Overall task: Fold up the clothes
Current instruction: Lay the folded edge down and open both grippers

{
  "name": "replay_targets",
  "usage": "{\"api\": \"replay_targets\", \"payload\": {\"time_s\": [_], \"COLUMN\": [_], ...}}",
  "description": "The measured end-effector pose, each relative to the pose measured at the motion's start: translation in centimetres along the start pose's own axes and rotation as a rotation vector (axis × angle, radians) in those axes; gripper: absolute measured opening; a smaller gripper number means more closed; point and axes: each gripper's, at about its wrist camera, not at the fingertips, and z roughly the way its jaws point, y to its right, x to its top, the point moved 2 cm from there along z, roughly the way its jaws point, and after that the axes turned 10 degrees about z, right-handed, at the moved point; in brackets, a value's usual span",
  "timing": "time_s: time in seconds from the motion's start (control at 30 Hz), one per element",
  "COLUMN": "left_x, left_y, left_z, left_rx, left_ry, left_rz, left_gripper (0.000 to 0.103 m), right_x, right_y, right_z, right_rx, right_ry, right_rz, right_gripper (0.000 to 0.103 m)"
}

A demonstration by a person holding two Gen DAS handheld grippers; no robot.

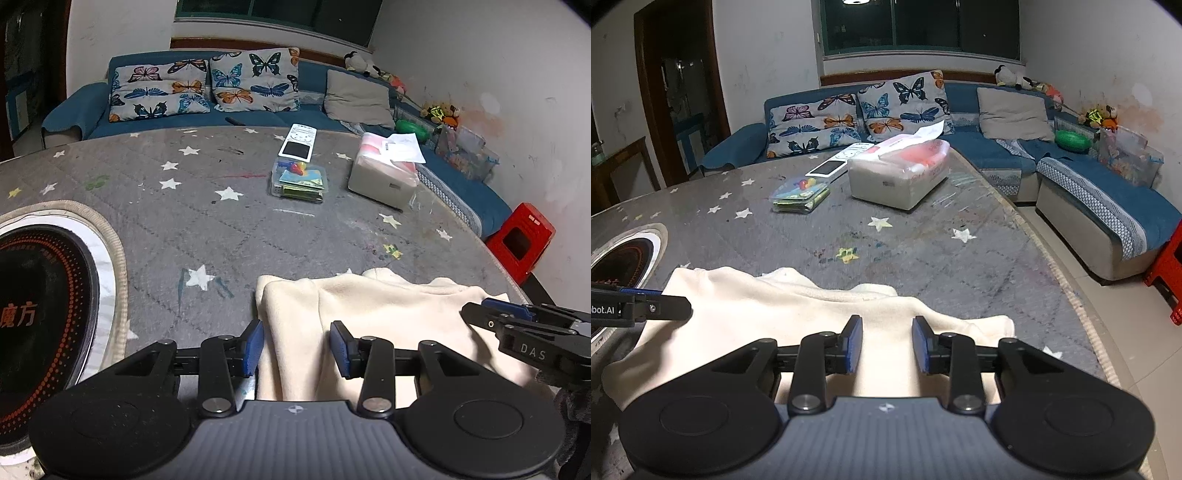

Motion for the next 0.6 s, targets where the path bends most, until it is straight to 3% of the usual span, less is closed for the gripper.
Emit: {"api": "replay_targets", "payload": {"time_s": [0.6], "left_x": [0.03], "left_y": [0.42], "left_z": [0.42], "left_rx": [0.018], "left_ry": [-0.006], "left_rz": [0.029], "left_gripper": [0.051], "right_x": [-0.06], "right_y": [-0.91], "right_z": [-0.2], "right_rx": [-0.036], "right_ry": [0.004], "right_rz": [-0.038], "right_gripper": [0.043]}}
